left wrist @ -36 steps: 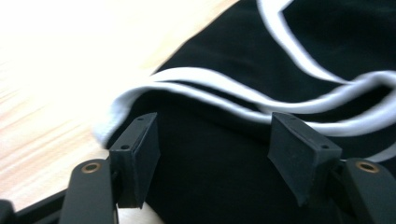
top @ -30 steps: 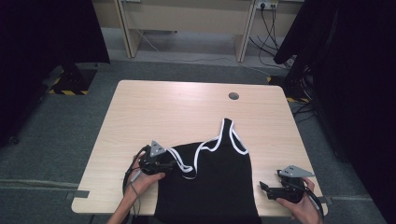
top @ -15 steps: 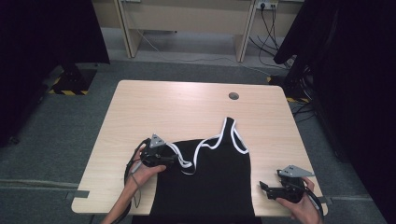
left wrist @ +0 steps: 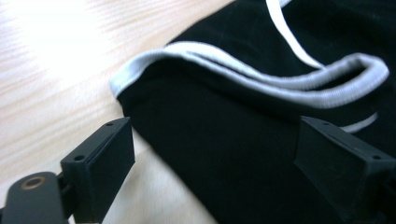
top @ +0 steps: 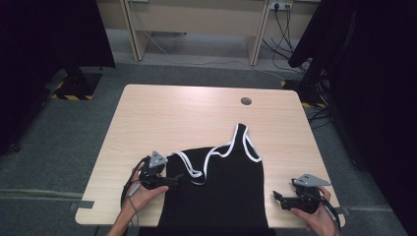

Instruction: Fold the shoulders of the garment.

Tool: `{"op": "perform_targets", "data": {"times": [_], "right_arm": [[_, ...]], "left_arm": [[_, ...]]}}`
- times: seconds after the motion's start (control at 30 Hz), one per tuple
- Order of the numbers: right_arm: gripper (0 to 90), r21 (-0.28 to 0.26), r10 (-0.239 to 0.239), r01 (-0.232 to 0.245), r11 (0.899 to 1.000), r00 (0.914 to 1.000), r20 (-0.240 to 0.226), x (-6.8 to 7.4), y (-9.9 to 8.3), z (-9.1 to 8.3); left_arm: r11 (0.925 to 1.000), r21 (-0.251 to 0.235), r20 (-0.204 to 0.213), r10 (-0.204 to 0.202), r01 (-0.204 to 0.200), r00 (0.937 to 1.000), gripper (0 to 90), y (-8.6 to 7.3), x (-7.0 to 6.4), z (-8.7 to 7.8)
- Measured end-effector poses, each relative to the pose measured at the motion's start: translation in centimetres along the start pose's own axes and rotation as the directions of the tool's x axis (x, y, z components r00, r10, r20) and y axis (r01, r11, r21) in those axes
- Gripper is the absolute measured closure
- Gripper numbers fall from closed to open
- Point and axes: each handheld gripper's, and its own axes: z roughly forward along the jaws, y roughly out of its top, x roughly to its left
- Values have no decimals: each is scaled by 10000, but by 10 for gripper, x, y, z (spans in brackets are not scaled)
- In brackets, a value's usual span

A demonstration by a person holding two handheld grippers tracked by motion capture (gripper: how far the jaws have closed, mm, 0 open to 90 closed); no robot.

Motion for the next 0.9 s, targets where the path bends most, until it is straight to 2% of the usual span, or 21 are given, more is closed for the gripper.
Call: {"op": "perform_targets", "data": {"times": [0.1, 0.2, 0.27, 0.43, 0.7, 0.9], "right_arm": [[131, 1, 0, 0, 10000, 10000, -2, 0, 0, 0], [131, 9, 12, -12, 10000, 10000, -4, 0, 0, 0], [131, 9, 7, -7, 10000, 10000, -9, 0, 0, 0], [131, 7, -32, 32, 10000, 10000, -40, 0, 0, 0], [131, 1, -49, 49, 10000, 10000, -55, 0, 0, 0], [136, 39, -165, 167, 9999, 9992, -358, -4, 0, -1]], "left_arm": [[10000, 39, -68, 70, -69, 10000, 96, -4, -2, -2], [9996, 262, -98, 128, -126, 9999, 92, -9, -3, -3], [9988, 442, -271, 209, -197, 9994, 85, -12, -3, -3], [9987, 516, -527, 27, 0, 9986, 18, -16, -1, -6], [9982, 601, -710, -6, 48, 9975, 0, -21, -3, -11], [9982, 599, -707, -11, 53, 9975, 0, -21, -3, -11]]}}
